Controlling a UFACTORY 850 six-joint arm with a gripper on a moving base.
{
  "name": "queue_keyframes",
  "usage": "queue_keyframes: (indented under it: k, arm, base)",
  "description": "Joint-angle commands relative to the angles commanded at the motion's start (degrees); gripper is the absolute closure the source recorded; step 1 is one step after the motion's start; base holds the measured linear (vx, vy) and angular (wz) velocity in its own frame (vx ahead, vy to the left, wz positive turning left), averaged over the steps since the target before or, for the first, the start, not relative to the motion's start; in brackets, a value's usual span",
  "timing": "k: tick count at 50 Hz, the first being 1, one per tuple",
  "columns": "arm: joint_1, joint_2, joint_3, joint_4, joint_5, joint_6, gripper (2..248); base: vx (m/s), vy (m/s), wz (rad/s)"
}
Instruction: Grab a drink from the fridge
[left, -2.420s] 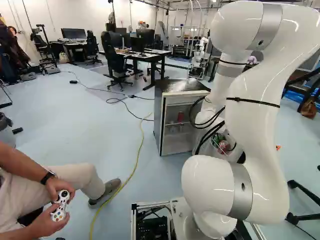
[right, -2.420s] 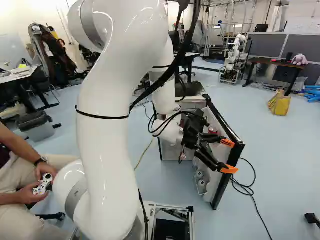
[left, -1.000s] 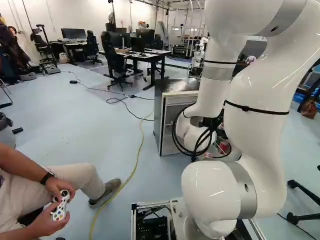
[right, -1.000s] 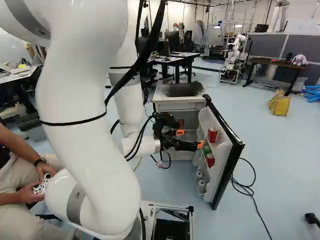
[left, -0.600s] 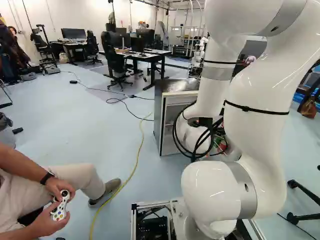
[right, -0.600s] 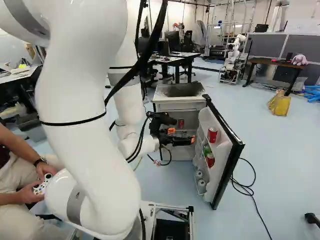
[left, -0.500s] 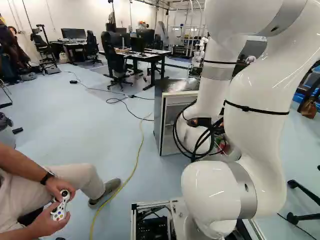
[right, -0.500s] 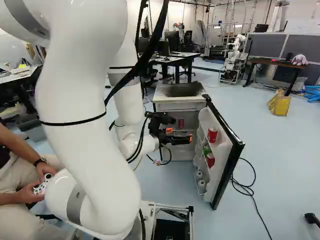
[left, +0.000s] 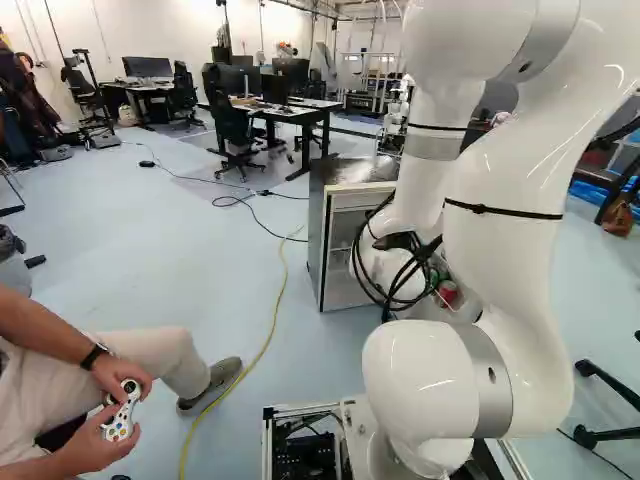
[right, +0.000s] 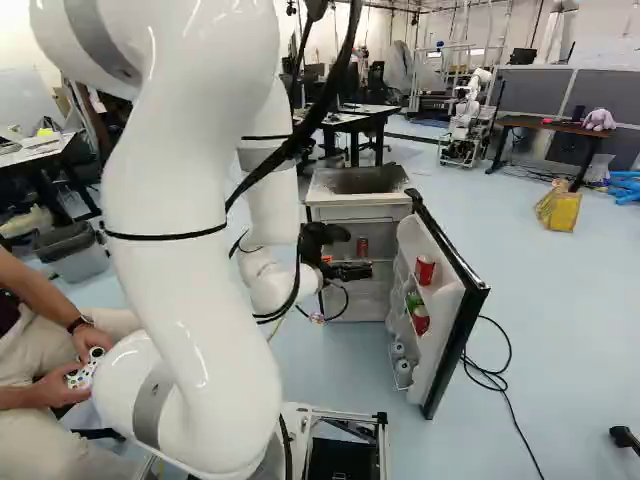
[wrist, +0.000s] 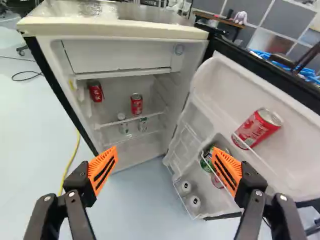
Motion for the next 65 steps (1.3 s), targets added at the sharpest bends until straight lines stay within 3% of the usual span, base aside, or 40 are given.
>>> queue_keyframes:
  k: [23, 39, 53, 65]
  arm:
    - [-3.3, -9.2, -8.2, -13.7, -3.8, 0.0, 3]
    - [-5.3, -15.2, -13.9, -21.0, -5.5, 0.0, 3]
    - [-6.8, -20.2, -19.1, -22.6, -5.7, 0.0, 3]
    - [-6.9, -24.6, -23.9, -22.6, -5.7, 0.0, 3]
  base:
    - [0.0, 0.0, 0.0]
    - [0.0, 0.0, 0.0]
    - [0.0, 0.0, 0.0]
    - [0.0, 0.0, 0.0]
